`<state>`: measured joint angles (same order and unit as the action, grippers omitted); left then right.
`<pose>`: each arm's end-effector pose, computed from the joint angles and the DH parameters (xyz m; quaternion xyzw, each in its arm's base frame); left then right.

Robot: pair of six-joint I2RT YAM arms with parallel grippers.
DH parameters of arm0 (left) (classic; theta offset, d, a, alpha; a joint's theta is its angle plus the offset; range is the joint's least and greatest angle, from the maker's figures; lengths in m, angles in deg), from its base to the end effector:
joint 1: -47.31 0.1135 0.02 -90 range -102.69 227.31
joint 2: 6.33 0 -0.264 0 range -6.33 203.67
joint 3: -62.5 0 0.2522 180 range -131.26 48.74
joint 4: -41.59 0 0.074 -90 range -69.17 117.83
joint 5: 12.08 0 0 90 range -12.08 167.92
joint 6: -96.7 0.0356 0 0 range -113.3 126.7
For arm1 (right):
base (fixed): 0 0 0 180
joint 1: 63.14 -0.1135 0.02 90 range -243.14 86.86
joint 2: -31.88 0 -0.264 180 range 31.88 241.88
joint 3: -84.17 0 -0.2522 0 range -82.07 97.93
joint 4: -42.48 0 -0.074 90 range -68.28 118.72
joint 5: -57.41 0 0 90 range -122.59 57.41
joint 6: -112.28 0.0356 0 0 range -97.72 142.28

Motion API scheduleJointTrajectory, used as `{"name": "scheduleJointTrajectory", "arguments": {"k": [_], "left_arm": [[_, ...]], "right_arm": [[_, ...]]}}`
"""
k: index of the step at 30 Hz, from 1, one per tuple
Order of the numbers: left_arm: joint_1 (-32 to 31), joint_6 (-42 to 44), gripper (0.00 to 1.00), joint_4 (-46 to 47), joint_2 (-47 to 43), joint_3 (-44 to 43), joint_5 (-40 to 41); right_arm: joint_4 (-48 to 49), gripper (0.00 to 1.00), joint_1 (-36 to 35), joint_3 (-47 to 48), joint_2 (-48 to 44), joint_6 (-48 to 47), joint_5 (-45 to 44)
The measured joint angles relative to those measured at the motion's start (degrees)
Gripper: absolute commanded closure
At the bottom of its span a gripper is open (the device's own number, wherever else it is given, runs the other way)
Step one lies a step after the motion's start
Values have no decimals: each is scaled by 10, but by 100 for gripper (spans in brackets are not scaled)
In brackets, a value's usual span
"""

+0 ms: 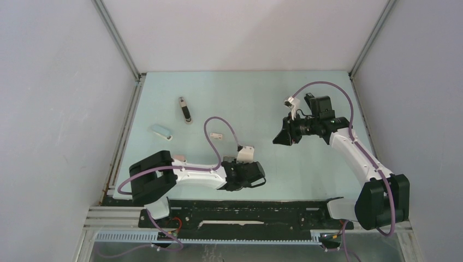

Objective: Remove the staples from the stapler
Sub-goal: Pick up the staple from the center of the board.

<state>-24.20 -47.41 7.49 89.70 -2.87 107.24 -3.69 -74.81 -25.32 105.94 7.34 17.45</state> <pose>0.1147 -0.2880 0.1524 0.0881 0.9416 -0.0752 0.3163 0.2509 0.0797 0.2778 -0.3375 0.7944 0.3880 0.3232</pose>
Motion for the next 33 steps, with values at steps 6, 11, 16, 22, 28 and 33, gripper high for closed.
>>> {"name": "scheduleJointTrajectory", "arguments": {"k": [6,11,16,22,28,33], "left_arm": [[0,0,66,-30,16,-24,0],[-2,-1,71,-51,26,-38,5],[-4,-1,75,-61,33,-48,8],[-5,-9,81,-64,33,-49,11],[-6,-15,85,-72,27,-46,18],[-2,-16,85,-73,-3,-35,22]], "right_arm": [[0,59,1,0,0,0,1],[0,59,1,0,0,0,2],[0,59,2,0,0,0,4],[0,59,5,0,0,0,7],[0,59,7,0,0,0,9],[0,59,7,0,0,0,11]]}}
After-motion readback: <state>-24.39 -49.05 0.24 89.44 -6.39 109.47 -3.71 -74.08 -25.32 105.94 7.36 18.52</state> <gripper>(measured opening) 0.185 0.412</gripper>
